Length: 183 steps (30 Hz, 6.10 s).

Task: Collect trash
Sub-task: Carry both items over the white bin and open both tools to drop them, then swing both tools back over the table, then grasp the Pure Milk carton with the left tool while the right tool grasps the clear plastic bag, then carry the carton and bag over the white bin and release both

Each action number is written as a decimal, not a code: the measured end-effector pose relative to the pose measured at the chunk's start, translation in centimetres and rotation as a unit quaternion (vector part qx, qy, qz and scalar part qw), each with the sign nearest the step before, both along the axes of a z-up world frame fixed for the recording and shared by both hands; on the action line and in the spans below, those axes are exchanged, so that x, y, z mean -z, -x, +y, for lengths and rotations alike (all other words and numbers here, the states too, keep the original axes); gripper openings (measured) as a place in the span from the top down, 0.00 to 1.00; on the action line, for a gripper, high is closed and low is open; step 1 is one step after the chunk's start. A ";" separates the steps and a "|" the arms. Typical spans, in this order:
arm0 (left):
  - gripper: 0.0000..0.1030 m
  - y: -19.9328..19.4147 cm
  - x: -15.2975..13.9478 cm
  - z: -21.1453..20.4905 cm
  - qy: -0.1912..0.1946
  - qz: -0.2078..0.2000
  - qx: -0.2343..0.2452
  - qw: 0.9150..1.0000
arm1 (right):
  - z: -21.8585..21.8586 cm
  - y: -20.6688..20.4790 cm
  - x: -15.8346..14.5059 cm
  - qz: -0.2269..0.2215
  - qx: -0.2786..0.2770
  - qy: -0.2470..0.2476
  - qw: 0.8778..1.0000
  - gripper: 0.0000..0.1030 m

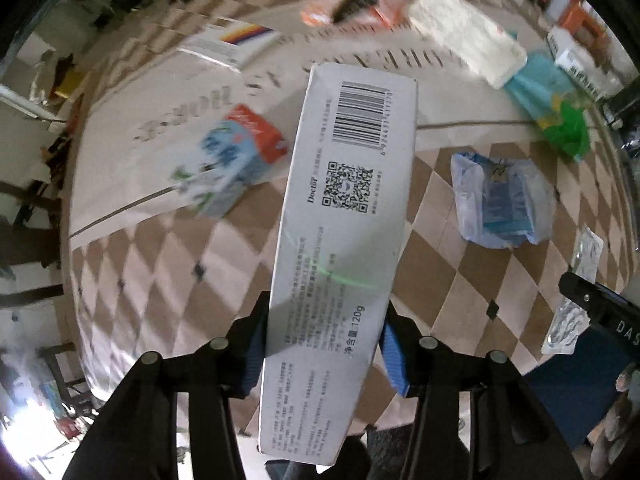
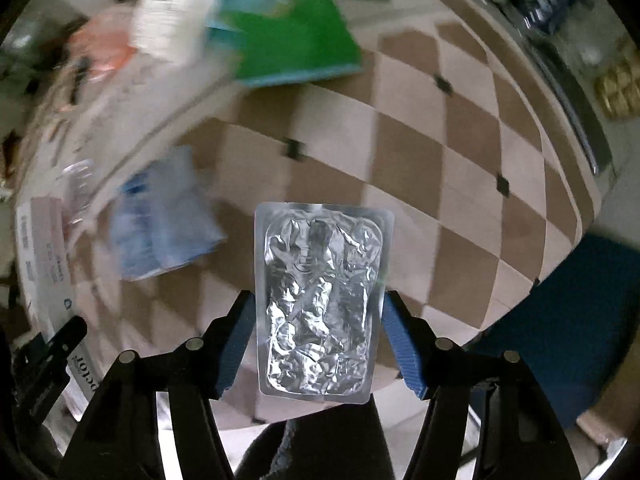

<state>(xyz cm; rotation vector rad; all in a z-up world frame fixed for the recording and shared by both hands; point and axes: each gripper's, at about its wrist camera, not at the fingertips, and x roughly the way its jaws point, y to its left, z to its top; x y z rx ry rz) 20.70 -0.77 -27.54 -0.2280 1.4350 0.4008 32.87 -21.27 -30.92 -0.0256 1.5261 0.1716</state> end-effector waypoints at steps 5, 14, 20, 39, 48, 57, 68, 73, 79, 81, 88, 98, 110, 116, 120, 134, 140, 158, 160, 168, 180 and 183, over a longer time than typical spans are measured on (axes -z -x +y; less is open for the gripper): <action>0.56 6.5 -3.8 -0.1 -0.003 -0.046 -0.022 0.999 | 1.3 5.4 -4.0 -0.044 -0.035 -0.034 0.998 0.36; 0.57 21.3 -3.5 2.3 0.052 -0.074 -0.060 0.994 | 3.3 20.8 -5.1 -0.045 -0.068 -0.089 0.993 0.36; 0.57 31.3 3.6 2.5 0.140 -0.015 -0.106 0.984 | 3.4 31.1 0.2 0.018 -0.079 -0.094 0.992 0.36; 0.18 30.6 44.6 8.9 0.336 0.129 -0.183 0.915 | 10.2 36.2 42.7 0.182 -0.115 -0.062 0.975 0.35; 0.04 33.2 40.3 9.9 0.152 0.081 -0.177 0.969 | 10.7 36.1 46.4 0.184 -0.147 -0.064 0.970 0.00; 0.04 34.7 36.9 7.3 0.093 0.078 -0.155 0.980 | 10.4 37.3 41.8 0.111 -0.200 0.020 0.973 0.00; 0.04 35.7 31.0 4.9 0.091 0.062 -0.155 0.982 | 9.8 37.8 33.8 0.053 -0.221 0.051 0.973 0.00; 0.04 36.7 26.7 4.6 0.086 0.049 -0.157 0.983 | 9.7 38.2 29.5 0.039 -0.226 0.047 0.972 0.00; 0.04 38.0 19.7 4.0 0.079 0.043 -0.154 0.984 | 9.8 39.0 22.4 0.029 -0.233 0.031 0.971 0.00; 0.04 38.5 16.7 3.9 0.076 0.037 -0.156 0.984 | 9.9 39.3 19.2 0.031 -0.233 0.022 0.972 0.00; 0.04 37.3 5.5 4.8 0.051 -0.018 -0.165 0.985 | 10.1 38.5 7.9 0.035 -0.201 -0.024 0.979 0.00; 0.04 21.0 -3.1 6.1 -0.035 -0.090 -0.083 0.992 | 8.1 24.3 -4.9 -0.054 -0.088 -0.056 0.993 0.00; 0.05 -2.3 -1.2 9.2 -0.078 -0.011 0.095 0.992 | 6.6 0.0 -3.0 -0.028 -0.044 -0.006 0.999 0.00; 0.05 -7.4 2.9 9.5 -0.066 0.053 0.176 0.981 | 8.3 -4.0 0.3 0.010 -0.067 0.001 0.998 0.00; 0.05 -8.8 4.6 9.2 -0.055 0.075 0.196 0.976 | 9.6 -5.0 2.1 0.027 -0.080 0.014 0.996 0.00; 0.45 -7.8 4.6 9.7 -0.021 0.057 0.164 0.985 | 11.8 -4.8 5.1 0.021 -0.084 0.053 0.995 0.14; 0.45 -5.9 2.2 9.8 -0.039 0.030 0.107 0.993 | 10.3 -4.0 4.0 -0.005 -0.076 0.054 0.996 0.59; 0.47 9.9 -4.7 9.0 -0.060 -0.107 -0.047 0.991 | 8.8 8.8 -3.8 -0.076 -0.099 -0.030 0.992 0.69; 0.48 13.4 -5.2 8.6 -0.055 -0.121 -0.058 0.989 | 8.1 11.6 -5.5 -0.081 -0.101 -0.044 0.991 0.69; 0.48 25.6 -1.6 7.1 0.020 -0.117 -0.109 0.987 | 5.4 24.5 -6.1 -0.073 -0.071 -0.098 0.990 0.69; 0.47 33.2 18.9 8.3 0.200 -0.010 -0.211 0.957 | 4.1 34.8 14.9 0.128 -0.028 -0.109 0.985 0.69; 0.46 32.2 27.3 8.9 0.237 0.015 -0.207 0.949 | 4.6 35.4 22.1 0.151 -0.013 -0.108 0.983 0.69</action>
